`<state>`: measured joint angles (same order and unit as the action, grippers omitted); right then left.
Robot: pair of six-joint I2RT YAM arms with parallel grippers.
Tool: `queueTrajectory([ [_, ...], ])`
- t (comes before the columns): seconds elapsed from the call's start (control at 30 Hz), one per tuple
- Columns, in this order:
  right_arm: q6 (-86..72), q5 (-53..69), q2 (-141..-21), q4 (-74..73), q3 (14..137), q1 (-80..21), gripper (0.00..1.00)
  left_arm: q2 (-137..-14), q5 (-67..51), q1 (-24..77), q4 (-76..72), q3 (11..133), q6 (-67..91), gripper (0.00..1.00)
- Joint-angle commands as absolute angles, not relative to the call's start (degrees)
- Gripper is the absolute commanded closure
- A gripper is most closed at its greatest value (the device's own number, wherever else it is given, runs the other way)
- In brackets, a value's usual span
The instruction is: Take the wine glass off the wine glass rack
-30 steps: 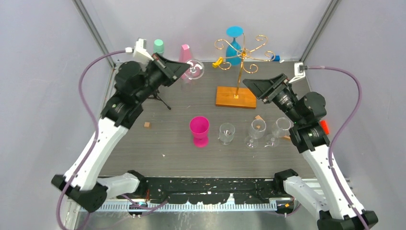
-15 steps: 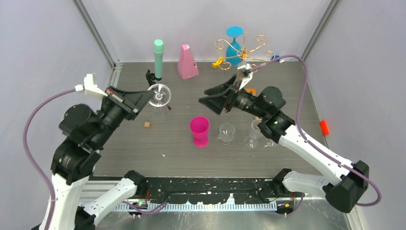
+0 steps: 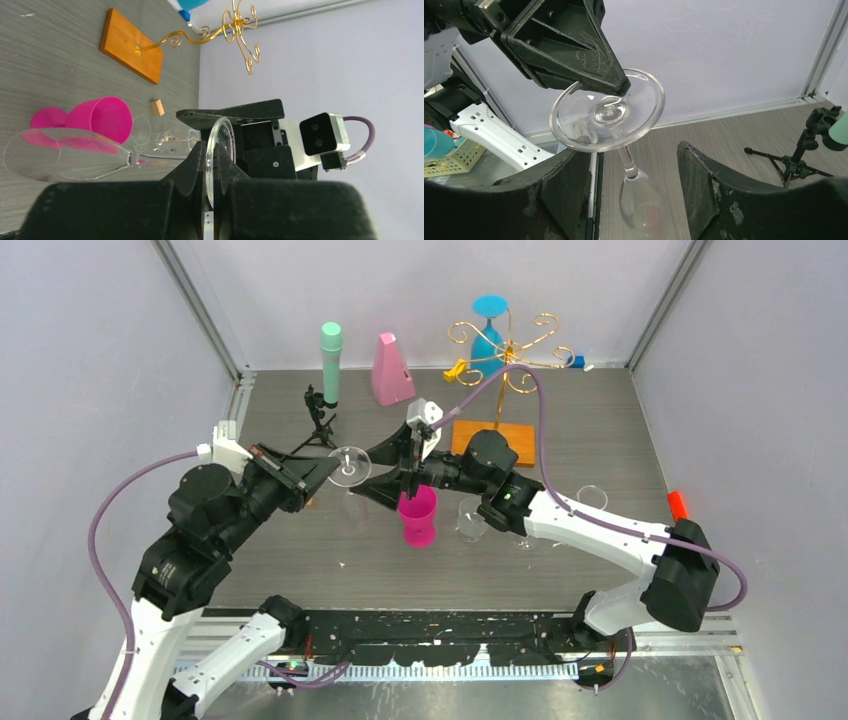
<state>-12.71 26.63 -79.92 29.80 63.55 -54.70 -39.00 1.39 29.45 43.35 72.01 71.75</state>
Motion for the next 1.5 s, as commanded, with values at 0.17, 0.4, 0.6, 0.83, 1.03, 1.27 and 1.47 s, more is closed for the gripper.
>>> queueTrajectory([
  [0.17, -10.6, 27.3, -83.8, 42.3, 65.1, -56.0, 0.32, -36.7, 0.3, 29.1, 37.6, 70.8, 76.5, 1.00],
  [0.4, -14.3, 29.9, -86.1, 47.2, 65.7, -56.2, 0.46, -36.4, 0.3, 29.1, 36.0, 69.4, 78.0, 1.00],
  [0.6, -17.6, 32.3, -87.0, 48.9, 66.1, -56.2, 0.70, -36.0, 0.4, 29.1, 35.6, 69.3, 78.0, 1.00],
  [0.83, -23.0, 28.5, -87.6, 53.3, 66.5, -56.1, 0.99, -37.3, -1.7, 29.1, 34.8, 71.2, 75.1, 0.95],
  [1.03, -25.8, 21.0, -87.6, 60.1, 65.3, -56.2, 0.99, -37.2, -1.0, 29.1, 34.5, 70.7, 73.3, 0.41],
  [1.27, -23.7, 6.2, -84.8, 65.1, 61.9, -56.2, 1.00, -36.3, 1.8, 29.1, 35.6, 68.8, 70.6, 0.19],
  [1.47, -24.6, -10.2, -79.6, 68.7, 58.2, -56.2, 1.00, -35.9, 1.4, 29.1, 32.3, 66.9, 63.8, 0.15],
])
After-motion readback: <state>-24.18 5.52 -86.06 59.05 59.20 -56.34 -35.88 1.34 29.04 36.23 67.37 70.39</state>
